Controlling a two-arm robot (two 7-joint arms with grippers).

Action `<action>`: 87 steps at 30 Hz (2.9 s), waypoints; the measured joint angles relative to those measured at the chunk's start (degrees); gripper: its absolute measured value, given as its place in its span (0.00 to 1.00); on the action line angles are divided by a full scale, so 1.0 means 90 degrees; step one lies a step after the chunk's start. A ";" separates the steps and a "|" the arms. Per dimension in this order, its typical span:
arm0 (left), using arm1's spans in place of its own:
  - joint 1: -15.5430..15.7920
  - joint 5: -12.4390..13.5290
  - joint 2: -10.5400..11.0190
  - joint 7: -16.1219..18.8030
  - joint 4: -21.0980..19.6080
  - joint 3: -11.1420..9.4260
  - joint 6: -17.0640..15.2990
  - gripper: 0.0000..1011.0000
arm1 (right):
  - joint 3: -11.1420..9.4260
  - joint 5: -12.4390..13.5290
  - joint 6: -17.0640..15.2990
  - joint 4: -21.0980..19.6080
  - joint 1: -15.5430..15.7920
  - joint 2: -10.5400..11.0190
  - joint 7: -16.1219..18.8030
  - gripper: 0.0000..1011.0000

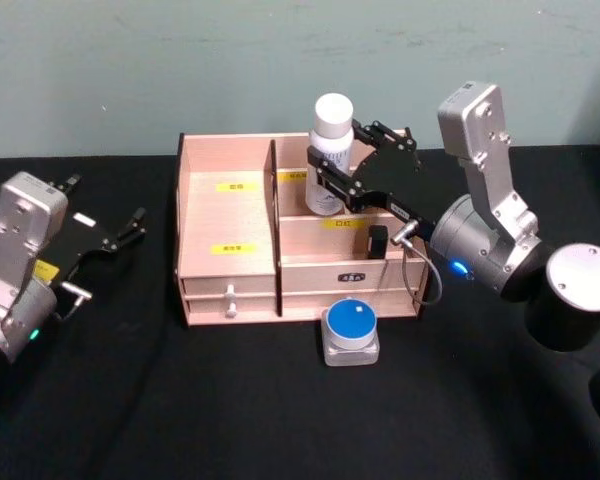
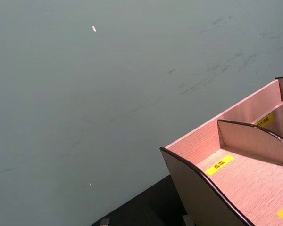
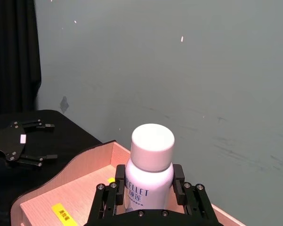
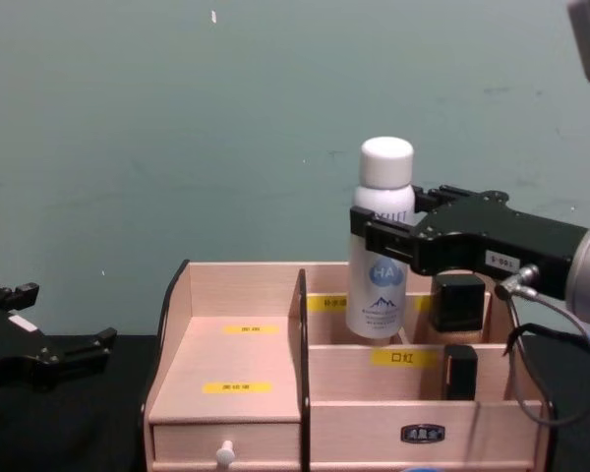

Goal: Pick up the facial cleanser and watermelon frost from the table and place them into the tiered storage box.

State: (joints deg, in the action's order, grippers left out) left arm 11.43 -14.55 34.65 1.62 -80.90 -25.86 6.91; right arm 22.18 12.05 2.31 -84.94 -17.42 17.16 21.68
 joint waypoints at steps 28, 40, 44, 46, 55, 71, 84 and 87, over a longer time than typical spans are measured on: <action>0.0000 0.0000 0.0000 0.0000 0.0001 0.0000 0.0000 0.99 | 0.0145 -0.0155 -0.0179 0.0647 -0.0379 -0.0220 0.0071 0.60; 0.0000 0.0000 0.0000 0.0000 0.0001 0.0000 0.0000 0.99 | 0.0222 -0.0232 -0.0422 0.0784 -0.0438 -0.0252 0.0050 0.60; 0.0000 0.0000 0.0000 0.0000 0.0000 0.0000 0.0000 0.99 | 0.0227 -0.0253 -0.0438 0.0825 -0.0440 -0.0259 0.0034 0.60; 0.0000 0.0000 0.0000 0.0000 0.0000 0.0000 0.0000 0.99 | 0.0230 -0.0263 -0.0440 0.0843 -0.0440 -0.0262 0.0030 0.60; 0.0000 0.0000 0.0000 0.0000 0.0000 0.0000 0.0000 0.99 | 0.0236 -0.0316 -0.0483 0.0957 -0.0440 -0.0289 -0.0005 0.60; 0.0000 0.0000 0.0000 0.0000 0.0000 0.0000 0.0000 0.99 | 0.0232 -0.0313 -0.0477 0.0941 -0.0436 -0.0285 -0.0004 0.73; 0.0000 0.0000 0.0000 0.0000 0.0001 0.0000 0.0000 0.99 | 0.0175 -0.0300 -0.0479 0.0796 -0.0393 -0.0239 -0.0012 0.99; 0.0000 0.0000 0.0000 0.0000 0.0001 0.0000 0.0000 0.99 | 0.0129 -0.0300 -0.0522 0.0560 -0.0339 -0.0144 -0.0009 0.99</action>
State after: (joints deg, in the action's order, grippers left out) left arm 11.43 -14.55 34.64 1.62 -80.90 -25.86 6.91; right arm 23.34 9.36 -2.39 -79.89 -20.47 15.87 21.60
